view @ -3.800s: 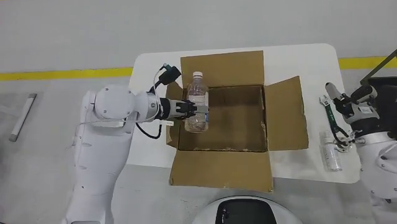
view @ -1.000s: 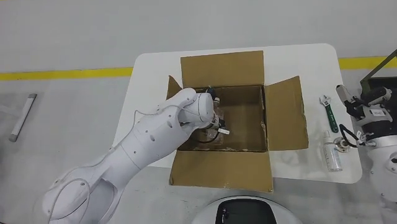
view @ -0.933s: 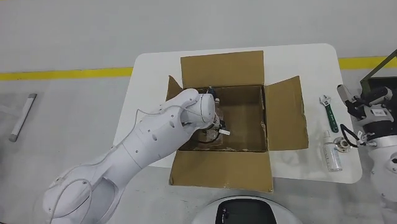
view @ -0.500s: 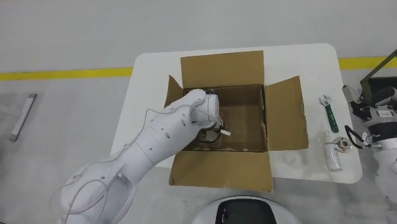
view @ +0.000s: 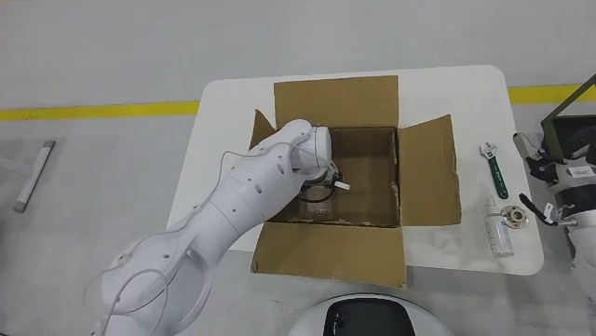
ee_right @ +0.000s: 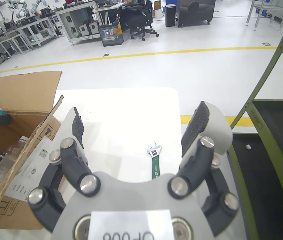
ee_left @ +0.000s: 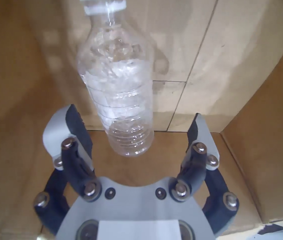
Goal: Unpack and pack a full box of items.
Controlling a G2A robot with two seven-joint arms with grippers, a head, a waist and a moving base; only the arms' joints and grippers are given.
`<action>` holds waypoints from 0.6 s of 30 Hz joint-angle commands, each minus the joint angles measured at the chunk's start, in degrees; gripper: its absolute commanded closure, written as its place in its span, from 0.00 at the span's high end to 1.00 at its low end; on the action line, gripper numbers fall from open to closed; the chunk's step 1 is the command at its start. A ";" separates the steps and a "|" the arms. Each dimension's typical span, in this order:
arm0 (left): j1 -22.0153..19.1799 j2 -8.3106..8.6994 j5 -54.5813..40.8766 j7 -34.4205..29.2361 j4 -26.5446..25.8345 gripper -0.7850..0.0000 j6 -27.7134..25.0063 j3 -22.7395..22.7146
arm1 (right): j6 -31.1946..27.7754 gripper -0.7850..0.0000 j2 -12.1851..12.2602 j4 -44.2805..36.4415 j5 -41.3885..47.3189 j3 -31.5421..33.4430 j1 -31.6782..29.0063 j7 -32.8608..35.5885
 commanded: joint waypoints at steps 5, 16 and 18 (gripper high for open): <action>-4.16 3.15 -5.36 1.27 -7.70 1.00 1.27 -0.78 | 0.00 1.00 0.05 0.18 0.33 0.37 0.23 0.87; -5.82 17.61 -7.74 4.33 -31.82 1.00 4.32 -9.20 | 0.45 1.00 0.02 0.48 0.43 -1.49 1.43 1.95; -4.42 20.77 -7.48 4.58 -35.50 1.00 4.57 -11.84 | 0.50 1.00 0.01 0.54 0.40 -1.76 1.59 2.05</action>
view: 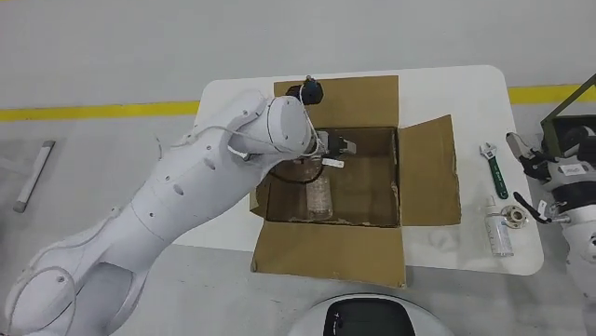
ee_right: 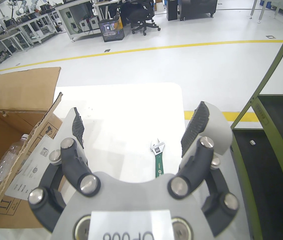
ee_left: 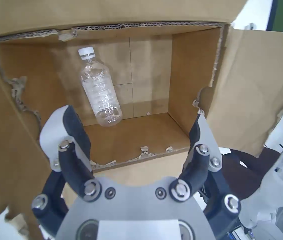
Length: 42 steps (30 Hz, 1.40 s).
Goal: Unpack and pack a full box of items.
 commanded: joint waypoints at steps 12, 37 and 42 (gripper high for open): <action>8.51 11.59 1.22 0.74 -13.46 1.00 0.73 -11.08 | 0.38 1.00 0.01 0.32 -0.79 -1.86 1.35 0.70; 8.52 12.31 11.79 1.82 -9.41 1.00 1.81 -7.70 | 0.37 1.00 0.00 1.36 -1.11 -3.17 1.44 0.43; 8.72 13.12 11.57 2.07 -8.16 1.00 2.06 -6.75 | 0.47 1.00 0.00 1.57 -1.24 -3.27 1.36 0.34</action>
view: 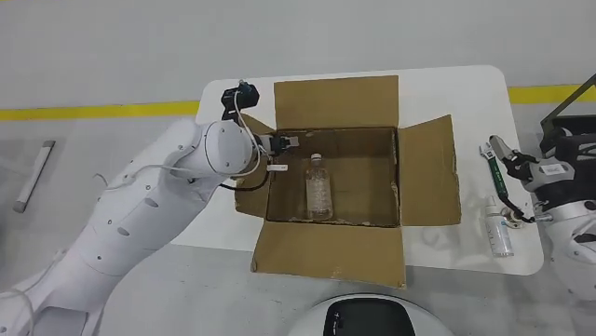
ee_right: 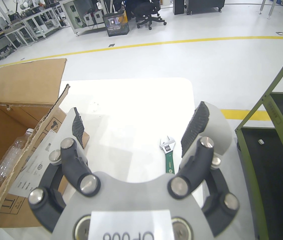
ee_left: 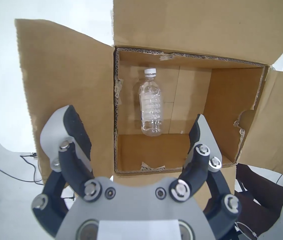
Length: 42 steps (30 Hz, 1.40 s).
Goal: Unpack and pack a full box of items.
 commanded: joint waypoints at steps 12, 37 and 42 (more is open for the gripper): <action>1.46 2.70 5.26 4.95 -5.87 1.00 0.52 -3.30 | -1.10 1.00 0.26 0.21 -3.18 0.25 0.39 0.33; 7.52 6.58 21.43 6.84 -15.77 1.00 1.36 -8.21 | -10.21 1.00 1.79 -0.68 -24.00 1.55 -2.69 2.88; 7.52 6.58 21.43 6.84 -15.77 1.00 1.36 -8.21 | -10.27 1.00 1.97 -2.60 -26.83 3.09 -5.87 11.44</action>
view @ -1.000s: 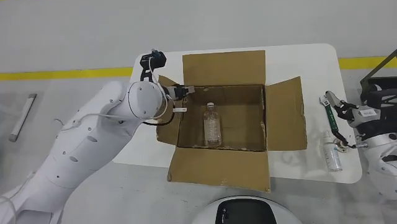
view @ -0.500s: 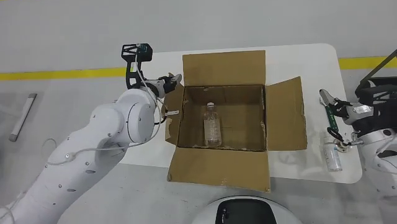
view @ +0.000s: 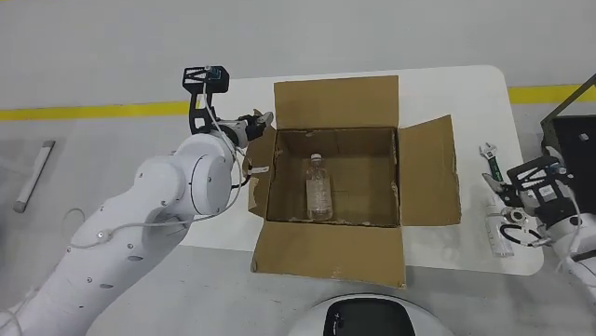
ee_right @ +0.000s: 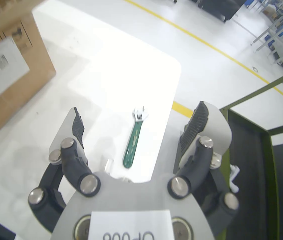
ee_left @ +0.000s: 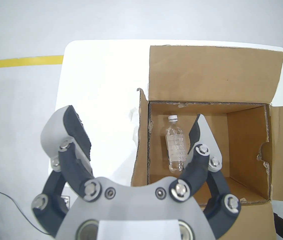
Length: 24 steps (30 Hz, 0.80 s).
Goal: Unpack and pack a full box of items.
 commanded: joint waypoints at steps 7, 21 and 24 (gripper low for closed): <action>0.00 0.00 0.00 0.00 0.00 1.00 0.00 0.00 | 0.26 1.00 0.03 -0.21 -1.08 0.23 -0.19 0.81; 0.00 0.00 0.00 0.00 0.00 1.00 0.00 0.00 | 7.00 1.00 -0.19 -0.84 -1.51 -0.36 1.81 13.18; 0.00 0.00 0.00 0.00 0.00 1.00 0.00 0.00 | 7.33 1.00 -0.20 -0.94 0.41 -1.12 3.69 20.84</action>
